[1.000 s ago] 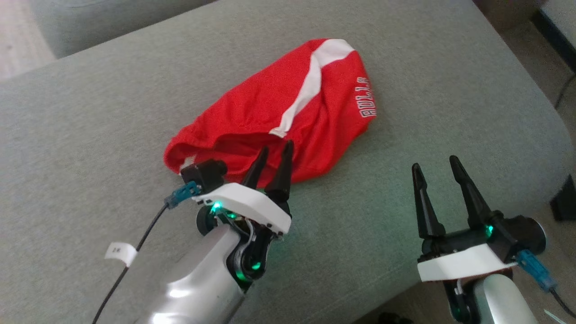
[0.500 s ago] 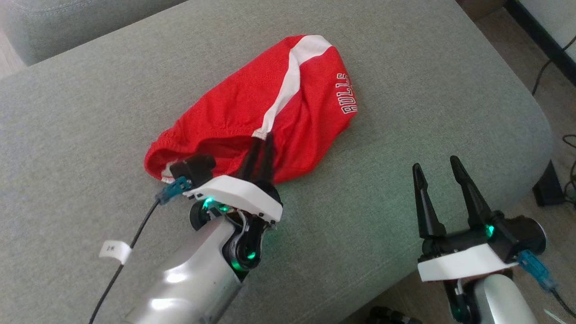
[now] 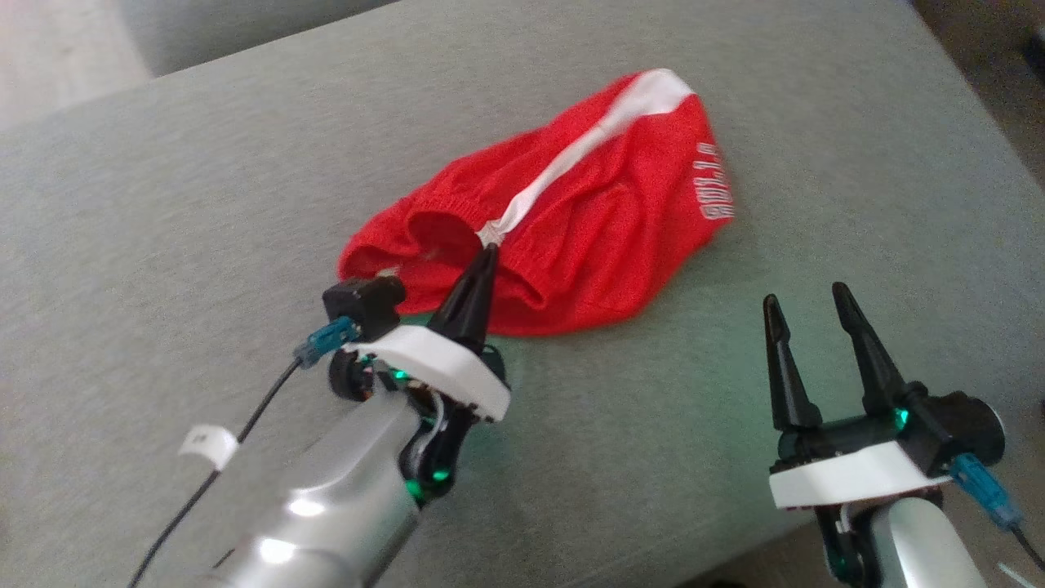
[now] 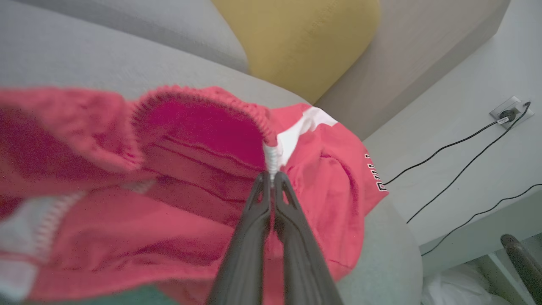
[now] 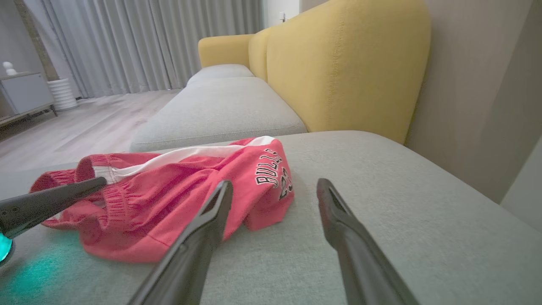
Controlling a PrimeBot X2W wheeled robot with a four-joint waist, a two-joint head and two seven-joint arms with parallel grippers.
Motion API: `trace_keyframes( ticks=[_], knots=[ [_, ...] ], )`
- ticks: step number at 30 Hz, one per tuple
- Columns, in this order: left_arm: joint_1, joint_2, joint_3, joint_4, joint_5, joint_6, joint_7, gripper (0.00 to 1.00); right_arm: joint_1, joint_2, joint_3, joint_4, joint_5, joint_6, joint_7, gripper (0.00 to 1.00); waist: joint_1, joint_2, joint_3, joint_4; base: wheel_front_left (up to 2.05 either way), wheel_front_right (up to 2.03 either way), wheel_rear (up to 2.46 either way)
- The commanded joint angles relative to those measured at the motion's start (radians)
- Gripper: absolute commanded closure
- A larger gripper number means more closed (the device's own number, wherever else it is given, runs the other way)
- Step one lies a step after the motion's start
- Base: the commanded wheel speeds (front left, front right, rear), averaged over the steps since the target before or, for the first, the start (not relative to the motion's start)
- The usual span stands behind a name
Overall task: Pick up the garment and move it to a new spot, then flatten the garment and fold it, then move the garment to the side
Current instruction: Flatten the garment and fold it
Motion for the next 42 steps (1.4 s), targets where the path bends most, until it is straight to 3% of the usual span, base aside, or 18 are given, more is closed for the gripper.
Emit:
trace_keyframes(
  ticks=[1,6,11,15,20,24,28,38,39,42],
  knots=[
    [-0.005,0.030,0.024,-0.035,0.030,-0.002,-0.013,1.00,-0.009,-0.005,0.015,-0.027,-0.009,0.008,-0.004,0.00,0.0000,0.0000,-0.013,0.071,0.00,0.00,0.00],
    [0.078,0.115,0.043,-0.115,0.091,-0.011,-0.013,1.00,-0.007,-0.005,-0.005,-0.020,-0.002,0.008,-0.004,0.00,0.0000,0.0000,-0.037,0.185,0.00,0.00,0.00],
    [0.148,0.237,0.033,-0.230,0.104,-0.023,0.003,1.00,-0.006,-0.005,-0.016,-0.018,-0.005,0.008,-0.004,0.00,0.0000,0.0000,-0.060,0.279,0.00,0.00,0.00],
    [0.173,0.335,0.033,-0.318,0.122,0.007,0.035,1.00,0.000,-0.005,-0.021,-0.015,0.001,0.008,-0.004,0.00,0.0000,0.0000,-0.073,0.339,0.00,0.00,0.00],
    [0.163,0.466,0.025,-0.364,0.196,0.061,0.069,1.00,-0.005,-0.006,0.038,0.041,0.091,0.008,-0.004,0.00,0.0000,0.0000,-0.075,0.393,0.00,0.00,0.00],
    [0.127,0.543,0.024,-0.345,0.258,0.100,0.084,1.00,-0.040,-0.063,0.123,0.080,0.214,0.008,-0.004,0.00,0.0000,0.0000,-0.060,0.423,0.00,0.00,0.00],
    [0.083,0.566,0.043,-0.332,0.271,0.109,0.082,1.00,-0.091,-0.157,0.212,0.093,0.330,0.008,-0.004,0.00,0.0000,0.0000,-0.036,0.442,0.00,0.00,0.00],
    [0.016,0.559,0.070,-0.300,0.284,0.116,0.056,1.00,-0.269,-0.337,0.501,0.104,0.603,0.008,-0.004,0.00,0.0000,0.0000,0.008,0.454,0.00,0.00,0.00],
    [0.008,0.555,0.067,-0.295,0.288,0.114,0.054,1.00,-0.317,-0.373,0.575,0.102,0.698,0.008,0.009,0.00,0.0000,0.0000,0.013,0.458,0.00,0.00,0.00],
    [-0.004,0.545,0.062,-0.287,0.292,0.107,0.053,1.00,-0.384,-0.435,0.664,0.082,0.839,0.008,0.057,0.00,0.0000,0.0000,0.019,0.467,0.00,0.00,0.00]
  ],
)
